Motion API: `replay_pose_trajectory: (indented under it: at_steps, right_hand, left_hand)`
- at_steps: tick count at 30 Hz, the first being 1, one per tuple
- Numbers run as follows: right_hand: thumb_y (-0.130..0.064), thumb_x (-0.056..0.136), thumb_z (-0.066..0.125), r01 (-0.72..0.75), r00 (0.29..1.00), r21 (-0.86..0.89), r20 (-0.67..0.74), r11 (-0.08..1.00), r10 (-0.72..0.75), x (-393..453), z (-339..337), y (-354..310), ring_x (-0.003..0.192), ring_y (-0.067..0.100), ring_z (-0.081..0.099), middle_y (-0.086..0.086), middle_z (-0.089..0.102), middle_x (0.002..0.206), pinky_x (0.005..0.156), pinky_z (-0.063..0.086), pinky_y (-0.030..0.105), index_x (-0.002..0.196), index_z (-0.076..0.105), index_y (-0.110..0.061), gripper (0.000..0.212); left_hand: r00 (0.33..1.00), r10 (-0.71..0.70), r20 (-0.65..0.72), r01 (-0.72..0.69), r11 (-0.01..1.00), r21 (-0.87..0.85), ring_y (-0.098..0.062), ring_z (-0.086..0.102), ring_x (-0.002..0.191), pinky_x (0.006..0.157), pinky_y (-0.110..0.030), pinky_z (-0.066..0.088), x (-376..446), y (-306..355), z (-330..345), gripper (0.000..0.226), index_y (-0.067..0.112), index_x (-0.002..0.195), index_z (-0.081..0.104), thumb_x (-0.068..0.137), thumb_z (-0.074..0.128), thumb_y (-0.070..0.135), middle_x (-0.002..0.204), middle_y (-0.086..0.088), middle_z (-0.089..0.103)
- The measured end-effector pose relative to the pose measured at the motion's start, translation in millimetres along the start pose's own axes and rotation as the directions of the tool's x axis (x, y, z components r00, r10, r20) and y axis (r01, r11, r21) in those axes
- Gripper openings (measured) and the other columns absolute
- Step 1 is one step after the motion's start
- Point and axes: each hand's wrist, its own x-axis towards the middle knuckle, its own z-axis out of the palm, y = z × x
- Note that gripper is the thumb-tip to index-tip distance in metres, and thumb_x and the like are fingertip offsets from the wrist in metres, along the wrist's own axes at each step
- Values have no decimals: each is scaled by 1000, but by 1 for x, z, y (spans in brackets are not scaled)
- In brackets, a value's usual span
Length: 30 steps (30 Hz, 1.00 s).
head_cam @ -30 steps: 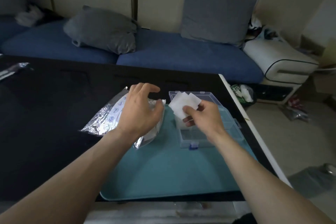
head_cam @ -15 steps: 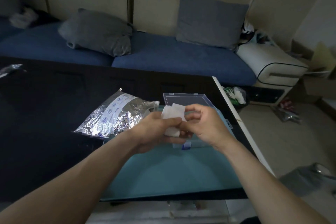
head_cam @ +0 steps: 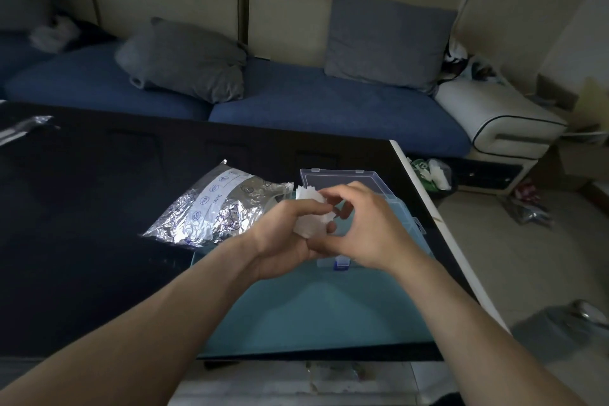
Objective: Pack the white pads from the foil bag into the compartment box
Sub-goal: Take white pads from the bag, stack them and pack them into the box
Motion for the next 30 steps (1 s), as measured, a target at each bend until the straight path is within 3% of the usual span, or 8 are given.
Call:
replay_pose_trajectory:
  at_steps: [4, 8, 13, 15, 18, 21, 25, 30]
  right_hand:
    - [-47, 60, 93, -15, 1000, -36, 1, 999, 15, -1, -2, -2, 96, 0, 52, -13, 52, 114, 74, 40, 12, 127, 64, -30, 75]
    - [-39, 64, 94, 23, 996, 79, 84, 997, -30, -3, -2, -1, 111, 1, 54, -14, 51, 125, 87, 43, 13, 141, 52, -33, 88]
    - [-8, 77, 79, -24, 996, 230, 95, 973, 2, -4, 1, 0, 108, -1, 59, -13, 58, 121, 83, 48, 11, 141, 54, -28, 71]
    - [-6, 79, 77, -77, 995, 278, 83, 957, 56, -3, -1, 4, 97, -1, 62, -14, 64, 107, 81, 51, 18, 135, 58, -28, 63]
    - [-4, 81, 77, -138, 989, 412, 111, 901, 100, -1, -4, 10, 88, 4, 67, -11, 71, 88, 83, 55, 25, 122, 63, -33, 52]
    - [-3, 83, 76, -199, 980, 558, 129, 805, 153, 0, -5, 11, 87, 14, 70, -3, 74, 89, 83, 58, 32, 111, 68, -27, 39]
    - [-9, 87, 76, -161, 985, 550, 36, 820, 169, -1, -4, 12, 73, 16, 73, 3, 76, 81, 71, 61, 31, 93, 76, -17, 10]
    - [-15, 87, 77, -208, 959, 609, -26, 766, 282, 1, -5, 12, 79, 16, 73, 3, 77, 83, 76, 61, 38, 85, 80, -18, 5]
  left_hand:
    - [999, -32, -26, 31, 999, -36, -22, 62, 80, 74, -36, 52, 1, 2, -3, 12, 14, 93, 60, 82, 58, 17, 92, -9, 62]
    - [999, -25, -31, 24, 1000, -9, -26, 65, 73, 73, -36, 58, -1, 5, -5, 14, 12, 80, 73, 84, 60, 17, 90, -12, 63]
    - [1000, -15, -12, 16, 997, 76, -24, 69, 89, 82, -35, 58, 0, 5, -8, 26, 9, 112, 67, 90, 56, 17, 102, -13, 70]
    - [999, 14, -37, -10, 993, 115, -23, 70, 90, 85, -38, 57, 1, 4, -10, 24, 8, 115, 64, 98, 48, 15, 103, -12, 72]
    - [995, 60, -86, -47, 988, 146, -24, 72, 79, 78, -35, 59, 1, 4, -11, 21, 5, 112, 64, 101, 48, 12, 98, -15, 72]
    - [994, 80, -72, -65, 981, 184, -24, 71, 75, 75, -32, 61, 1, 4, -11, 22, 2, 112, 65, 101, 48, 10, 94, -18, 72]
    - [997, 71, -42, -61, 978, 202, -27, 72, 80, 76, -32, 61, 2, 2, -9, 24, 0, 113, 64, 100, 51, 15, 99, -22, 71]
    - [994, 80, -80, -61, 973, 222, -26, 73, 76, 69, -30, 62, 5, 1, -9, 28, -2, 119, 60, 103, 48, 18, 102, -24, 71]
